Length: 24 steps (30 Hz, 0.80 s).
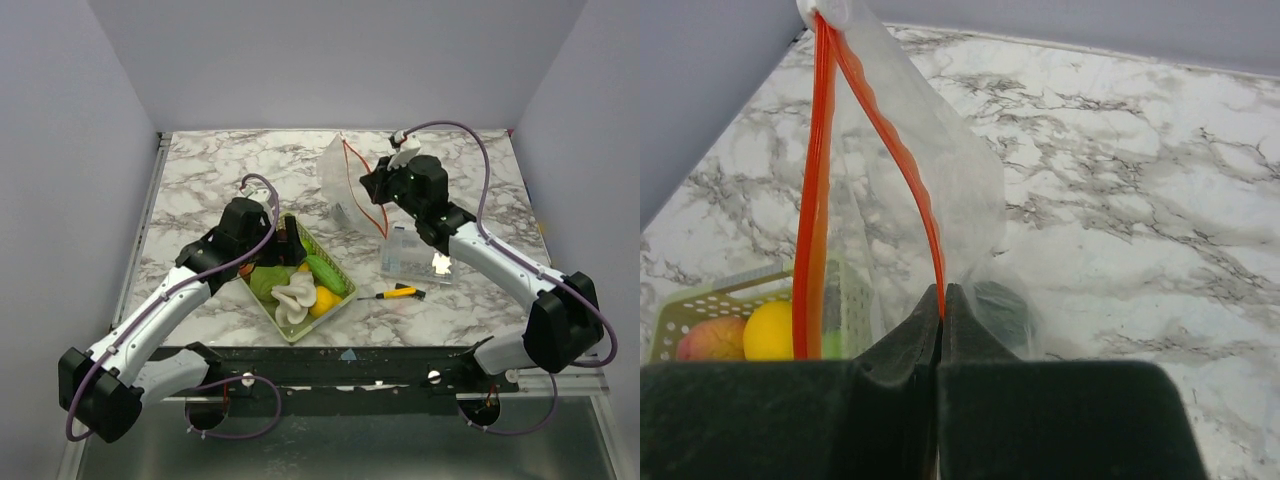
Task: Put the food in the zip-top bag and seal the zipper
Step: Pick up the fake fruit from the bin.
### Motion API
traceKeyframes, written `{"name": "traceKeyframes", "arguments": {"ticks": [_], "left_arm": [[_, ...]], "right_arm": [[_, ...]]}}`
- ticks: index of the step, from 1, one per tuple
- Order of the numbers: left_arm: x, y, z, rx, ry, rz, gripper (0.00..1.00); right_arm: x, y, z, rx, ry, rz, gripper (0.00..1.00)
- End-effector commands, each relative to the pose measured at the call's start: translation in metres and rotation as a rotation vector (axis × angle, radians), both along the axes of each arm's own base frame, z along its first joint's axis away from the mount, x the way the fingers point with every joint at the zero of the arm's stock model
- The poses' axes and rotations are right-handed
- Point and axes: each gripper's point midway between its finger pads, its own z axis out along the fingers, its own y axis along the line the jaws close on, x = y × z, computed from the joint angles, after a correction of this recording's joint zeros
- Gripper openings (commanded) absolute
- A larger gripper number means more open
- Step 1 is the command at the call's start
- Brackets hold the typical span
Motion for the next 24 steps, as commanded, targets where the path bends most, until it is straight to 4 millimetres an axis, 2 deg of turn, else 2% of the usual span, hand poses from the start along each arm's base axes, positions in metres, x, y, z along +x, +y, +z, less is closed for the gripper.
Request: {"name": "traceKeyframes", "arguments": {"ticks": [1, 4, 9, 13, 16, 20, 22, 24], "left_arm": [[0.005, 0.037, -0.016, 0.149, 0.063, 0.186, 0.99], [0.0, 0.057, -0.029, 0.206, 0.147, 0.342, 0.98], [0.006, 0.053, -0.037, 0.166, 0.161, 0.399, 0.97], [0.023, 0.035, -0.032, 0.161, 0.106, 0.338, 0.9], [0.038, 0.012, -0.024, 0.179, 0.023, 0.219, 0.85], [0.054, 0.003, -0.033, 0.256, 0.023, 0.153, 0.74], [0.063, -0.005, -0.04, 0.275, 0.026, 0.116, 0.64], [0.069, -0.012, -0.047, 0.282, 0.057, 0.108, 0.62]], "right_arm": [[0.001, -0.019, 0.017, -0.038, -0.131, -0.048, 0.01], [0.0, -0.024, 0.016, -0.056, -0.145, -0.062, 0.01], [-0.002, -0.018, 0.012, -0.06, -0.125, -0.032, 0.01], [-0.002, -0.017, 0.012, -0.06, -0.119, -0.023, 0.01], [-0.006, -0.014, 0.014, -0.052, -0.122, 0.001, 0.01], [-0.01, -0.013, 0.017, -0.048, -0.127, 0.018, 0.01], [-0.01, -0.014, 0.017, -0.053, -0.131, 0.014, 0.01], [-0.009, -0.015, 0.015, -0.06, -0.129, 0.011, 0.01]]}}
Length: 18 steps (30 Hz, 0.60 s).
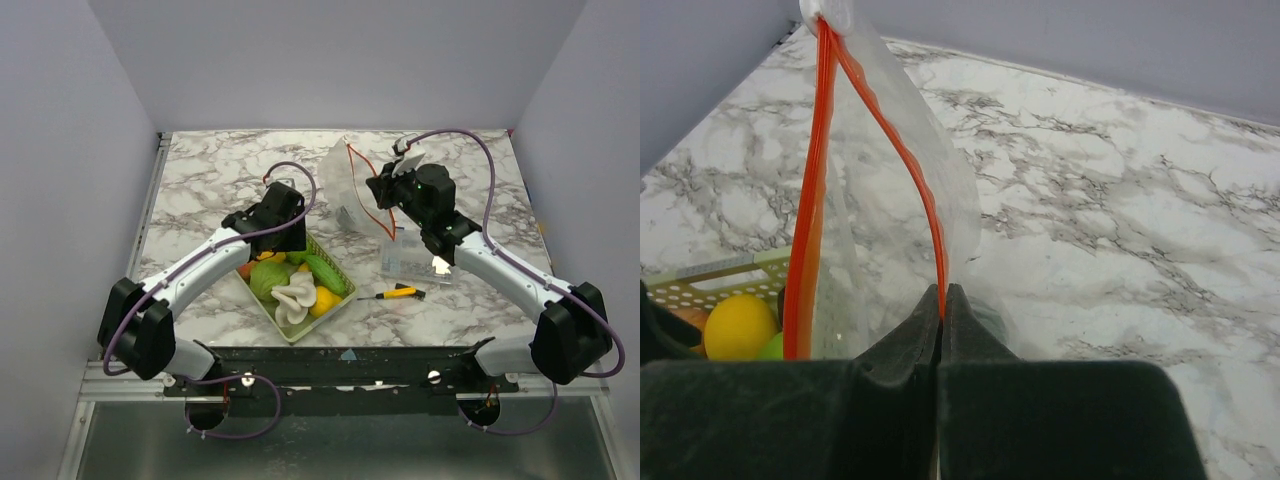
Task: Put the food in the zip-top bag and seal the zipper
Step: Pick up the fake fruit from the bin.
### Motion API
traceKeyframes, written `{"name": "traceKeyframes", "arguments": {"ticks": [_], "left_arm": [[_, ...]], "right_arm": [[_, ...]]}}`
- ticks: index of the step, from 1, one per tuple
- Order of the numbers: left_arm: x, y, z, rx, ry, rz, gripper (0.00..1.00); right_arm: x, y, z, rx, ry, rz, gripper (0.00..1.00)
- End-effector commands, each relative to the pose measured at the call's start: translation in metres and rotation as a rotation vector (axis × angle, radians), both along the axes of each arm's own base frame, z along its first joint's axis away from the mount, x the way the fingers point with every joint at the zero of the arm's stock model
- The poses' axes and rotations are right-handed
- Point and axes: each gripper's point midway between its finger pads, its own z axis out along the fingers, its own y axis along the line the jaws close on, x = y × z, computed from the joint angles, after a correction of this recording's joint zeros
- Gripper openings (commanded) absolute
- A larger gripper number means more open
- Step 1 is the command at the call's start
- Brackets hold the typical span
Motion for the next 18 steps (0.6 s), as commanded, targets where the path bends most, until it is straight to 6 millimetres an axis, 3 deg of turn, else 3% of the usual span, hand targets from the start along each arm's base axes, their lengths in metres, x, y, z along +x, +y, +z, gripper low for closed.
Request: {"name": "traceKeyframes", "arguments": {"ticks": [1, 5, 11, 18], "left_arm": [[0.025, -0.017, -0.006, 0.03, -0.009, -0.063, 0.62], [0.034, -0.021, -0.023, 0.034, 0.003, -0.023, 0.64], [0.026, -0.022, -0.056, 0.06, 0.058, -0.035, 0.72], [0.03, -0.026, -0.072, 0.085, 0.07, -0.06, 0.74]], "right_arm": [[-0.002, -0.002, 0.012, -0.002, -0.038, 0.012, 0.01], [-0.001, 0.0, 0.009, -0.003, -0.036, 0.022, 0.01], [0.0, 0.005, 0.0, -0.008, -0.015, 0.041, 0.01], [0.002, 0.008, -0.006, -0.016, -0.002, 0.05, 0.01]]}}
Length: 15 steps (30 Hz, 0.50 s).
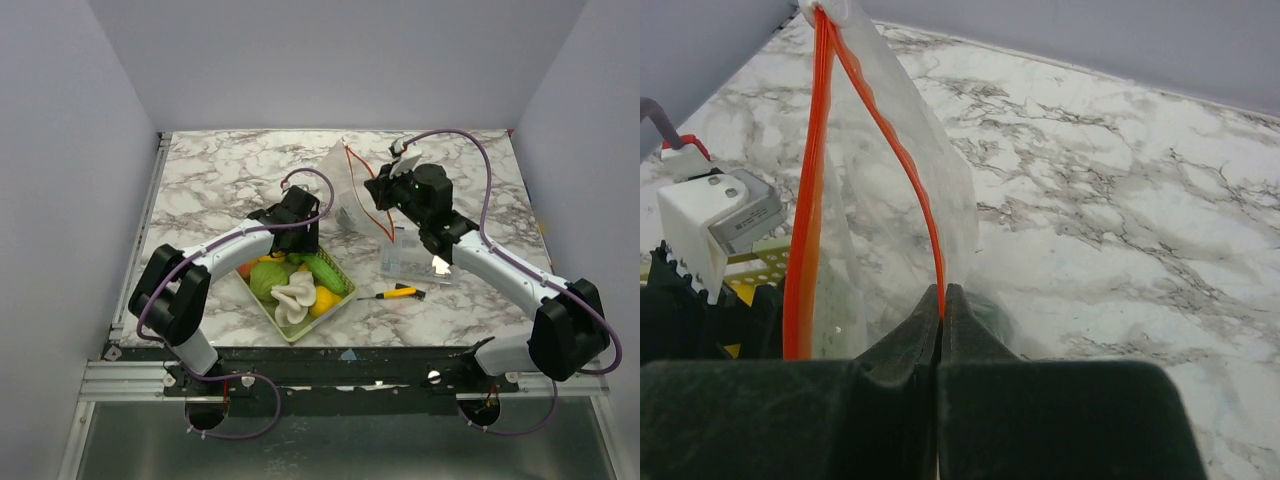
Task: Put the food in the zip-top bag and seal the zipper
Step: Pick up the fake fruit from the bin.
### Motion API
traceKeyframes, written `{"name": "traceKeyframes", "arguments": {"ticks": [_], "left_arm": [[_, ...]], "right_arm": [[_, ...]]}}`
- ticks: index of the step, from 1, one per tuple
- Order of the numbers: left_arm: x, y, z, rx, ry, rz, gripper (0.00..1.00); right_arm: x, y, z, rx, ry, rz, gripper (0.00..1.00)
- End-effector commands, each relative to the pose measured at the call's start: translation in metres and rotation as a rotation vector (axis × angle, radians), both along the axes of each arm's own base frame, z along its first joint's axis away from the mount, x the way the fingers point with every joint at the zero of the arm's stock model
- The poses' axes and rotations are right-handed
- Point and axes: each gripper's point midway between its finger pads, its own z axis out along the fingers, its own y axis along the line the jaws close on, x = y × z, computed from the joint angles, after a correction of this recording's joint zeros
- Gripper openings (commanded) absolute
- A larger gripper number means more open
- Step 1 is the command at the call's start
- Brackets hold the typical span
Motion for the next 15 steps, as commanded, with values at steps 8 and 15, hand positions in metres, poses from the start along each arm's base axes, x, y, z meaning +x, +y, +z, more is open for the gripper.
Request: {"name": "traceKeyframes", "arguments": {"ticks": [8, 15], "left_arm": [[-0.003, -0.006, -0.021, 0.015, 0.033, -0.05, 0.61], [-0.002, -0.002, 0.026, -0.014, -0.077, -0.077, 0.32]], "right_arm": [[0.004, 0.004, -0.002, -0.007, -0.008, 0.024, 0.01], [0.004, 0.005, -0.002, -0.004, -0.002, 0.024, 0.01]]}}
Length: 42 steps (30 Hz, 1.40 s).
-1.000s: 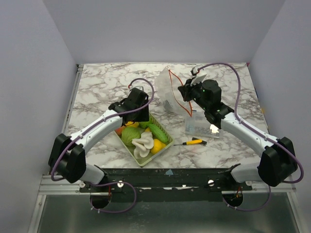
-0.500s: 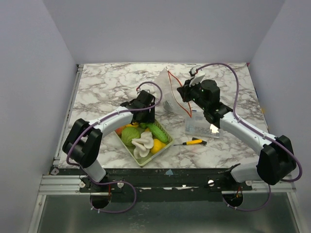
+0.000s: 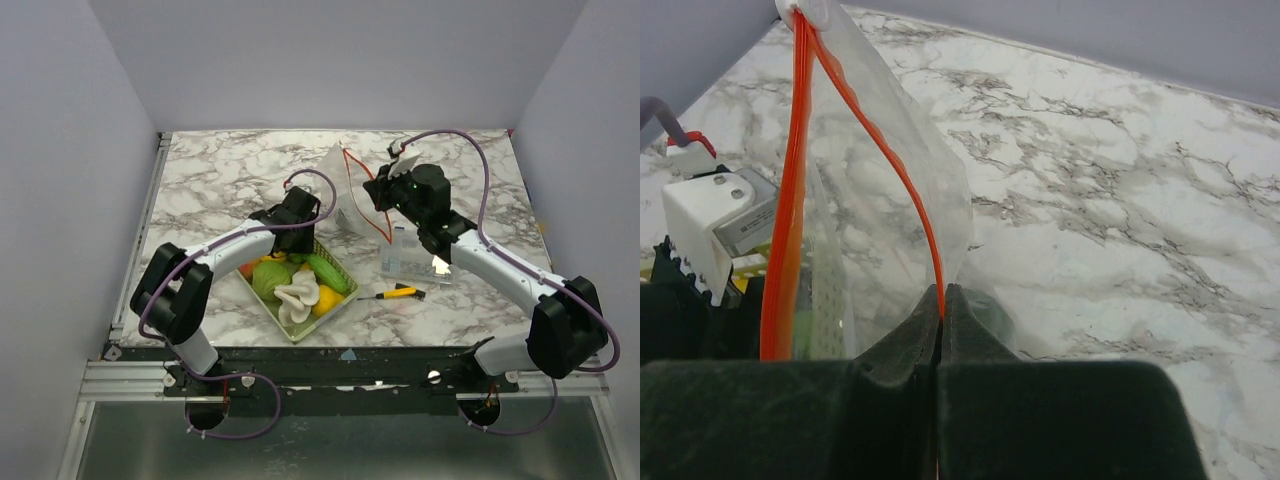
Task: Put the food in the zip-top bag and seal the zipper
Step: Pick up the fake fruit from the bin, then place the fake fruit in the zipper food storage bag.
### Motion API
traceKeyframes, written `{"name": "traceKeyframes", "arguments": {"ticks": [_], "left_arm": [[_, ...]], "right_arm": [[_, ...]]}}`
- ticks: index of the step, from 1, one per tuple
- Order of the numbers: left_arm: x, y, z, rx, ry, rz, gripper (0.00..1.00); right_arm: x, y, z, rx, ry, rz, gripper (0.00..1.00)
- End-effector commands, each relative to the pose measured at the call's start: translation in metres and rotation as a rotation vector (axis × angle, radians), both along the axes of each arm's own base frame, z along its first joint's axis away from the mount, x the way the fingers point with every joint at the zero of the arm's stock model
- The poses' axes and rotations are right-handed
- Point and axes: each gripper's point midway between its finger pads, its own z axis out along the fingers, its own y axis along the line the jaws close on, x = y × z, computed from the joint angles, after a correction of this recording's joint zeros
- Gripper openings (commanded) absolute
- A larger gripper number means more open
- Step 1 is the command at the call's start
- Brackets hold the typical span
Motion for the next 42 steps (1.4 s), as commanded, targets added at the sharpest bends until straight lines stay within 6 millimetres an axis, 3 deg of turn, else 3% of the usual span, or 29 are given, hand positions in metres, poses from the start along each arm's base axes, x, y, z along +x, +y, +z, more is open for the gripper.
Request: {"name": "traceKeyframes", "arguments": {"ticks": [1, 3, 11, 15, 19, 21, 26, 29, 32, 35, 37, 42], "left_arm": [[-0.005, -0.001, 0.042, -0.061, -0.089, -0.043, 0.29], [-0.007, -0.005, 0.058, -0.104, -0.123, -0.06, 0.24], [-0.023, -0.008, 0.108, -0.272, -0.256, -0.08, 0.23], [-0.037, -0.02, 0.155, -0.444, -0.372, -0.149, 0.22], [-0.051, -0.029, 0.206, -0.583, -0.495, -0.237, 0.19], [-0.053, -0.027, 0.223, -0.597, -0.528, -0.247, 0.13], [-0.065, -0.028, 0.254, -0.665, -0.578, -0.281, 0.07], [-0.075, -0.028, 0.266, -0.701, -0.6, -0.312, 0.07], [-0.077, -0.025, 0.269, -0.718, -0.617, -0.301, 0.0], [-0.072, -0.024, 0.264, -0.731, -0.605, -0.259, 0.0], [-0.067, -0.027, 0.259, -0.741, -0.576, -0.235, 0.0], [-0.044, -0.042, 0.263, -0.775, -0.496, -0.171, 0.0]], "right_arm": [[0.003, 0.003, 0.007, 0.011, -0.018, 0.019, 0.01], [0.002, 0.005, 0.009, 0.019, -0.015, 0.024, 0.01], [0.015, 0.011, 0.014, 0.072, 0.07, -0.021, 0.01], [0.014, 0.005, 0.025, 0.073, 0.103, -0.063, 0.01], [0.012, 0.003, 0.049, 0.088, 0.067, -0.061, 0.01], [0.022, -0.001, 0.071, 0.066, 0.005, -0.086, 0.01], [0.042, -0.017, 0.098, -0.052, -0.043, -0.182, 0.01], [0.04, -0.002, 0.082, -0.076, -0.024, -0.092, 0.01], [0.037, 0.027, 0.036, -0.035, 0.006, 0.027, 0.01], [0.037, 0.043, -0.009, -0.02, 0.105, 0.062, 0.01], [0.036, 0.049, -0.016, 0.007, 0.142, 0.066, 0.01], [0.033, 0.047, 0.0, 0.07, 0.136, 0.035, 0.01]]}}
